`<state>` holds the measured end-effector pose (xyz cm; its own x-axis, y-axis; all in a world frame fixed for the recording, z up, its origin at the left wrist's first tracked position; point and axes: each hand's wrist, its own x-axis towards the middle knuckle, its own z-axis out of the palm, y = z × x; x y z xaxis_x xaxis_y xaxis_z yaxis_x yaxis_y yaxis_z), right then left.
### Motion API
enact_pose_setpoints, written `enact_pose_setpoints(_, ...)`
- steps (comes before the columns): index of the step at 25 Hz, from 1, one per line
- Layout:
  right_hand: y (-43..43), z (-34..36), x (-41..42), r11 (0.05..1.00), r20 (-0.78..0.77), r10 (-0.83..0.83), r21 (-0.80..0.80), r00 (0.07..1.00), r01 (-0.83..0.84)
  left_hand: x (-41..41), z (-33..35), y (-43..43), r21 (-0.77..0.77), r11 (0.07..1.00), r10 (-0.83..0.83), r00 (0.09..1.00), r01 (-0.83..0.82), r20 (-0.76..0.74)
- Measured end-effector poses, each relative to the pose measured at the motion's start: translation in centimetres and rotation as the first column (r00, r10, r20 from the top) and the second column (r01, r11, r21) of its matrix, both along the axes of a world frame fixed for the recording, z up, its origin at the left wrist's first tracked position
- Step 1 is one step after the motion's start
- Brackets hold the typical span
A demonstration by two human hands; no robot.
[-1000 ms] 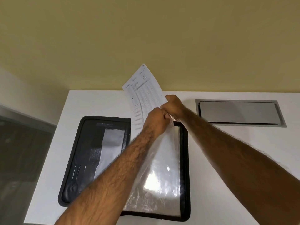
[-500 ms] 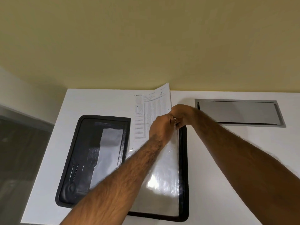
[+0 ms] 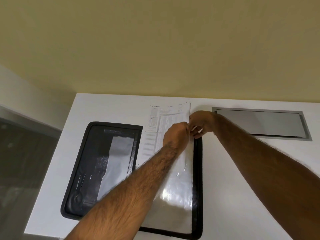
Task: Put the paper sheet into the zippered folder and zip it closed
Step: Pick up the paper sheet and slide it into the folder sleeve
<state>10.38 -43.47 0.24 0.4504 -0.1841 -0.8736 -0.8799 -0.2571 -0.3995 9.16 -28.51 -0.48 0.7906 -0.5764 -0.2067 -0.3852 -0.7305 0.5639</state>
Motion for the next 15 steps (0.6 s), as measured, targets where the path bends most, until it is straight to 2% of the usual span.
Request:
enact_pose_setpoints(2, -0.4, 0.0, -0.4, 0.999, -0.015, -0.013, 0.053, 1.0, 0.014, -0.4, 0.1, -0.3, 0.006, 1.0, -0.015, 1.0, 0.014, 0.016)
enact_pose_setpoints(3, -0.4, 0.0, -0.3, 0.994, 0.03, -0.077, 0.076, 0.997, 0.074, -0.7, 0.1, -0.3, 0.007, 1.0, -0.01, 1.0, 0.01, 0.016)
enact_pose_setpoints(5, -0.2, -0.4, 0.5, 0.96, 0.21, -0.277, 0.107, 0.938, 0.26, -0.9, -0.3, -0.4, 0.002, 1.0, 0.001, 1.0, -0.001, 0.012)
enact_pose_setpoints(7, 0.2, -1.0, 1.6, 0.934, 0.373, -0.354, 0.101, 0.857, 0.342, -0.9, -0.5, -0.4, -0.006, 1.0, -0.005, 1.0, 0.005, 0.026)
enact_pose_setpoints(9, 0.4, -1.5, 2.4, 0.959, 0.48, -0.257, 0.022, 0.839, 0.281, -0.8, -0.5, -0.6, -0.01, 1.0, -0.009, 0.999, 0.009, 0.038)
enact_pose_setpoints(11, 0.2, -1.7, 2.5, 0.982, 0.521, -0.133, -0.049, 0.843, 0.185, -0.4, -0.4, -0.8, -0.006, 1.0, -0.021, 0.998, 0.022, 0.055)
enact_pose_setpoints(15, -1.2, -2.0, 0.9, 0.995, 0.399, -0.007, 0.096, 0.917, -0.034, 0.9, -0.5, -1.0, 0.057, 0.995, -0.093, 0.989, 0.087, 0.119)
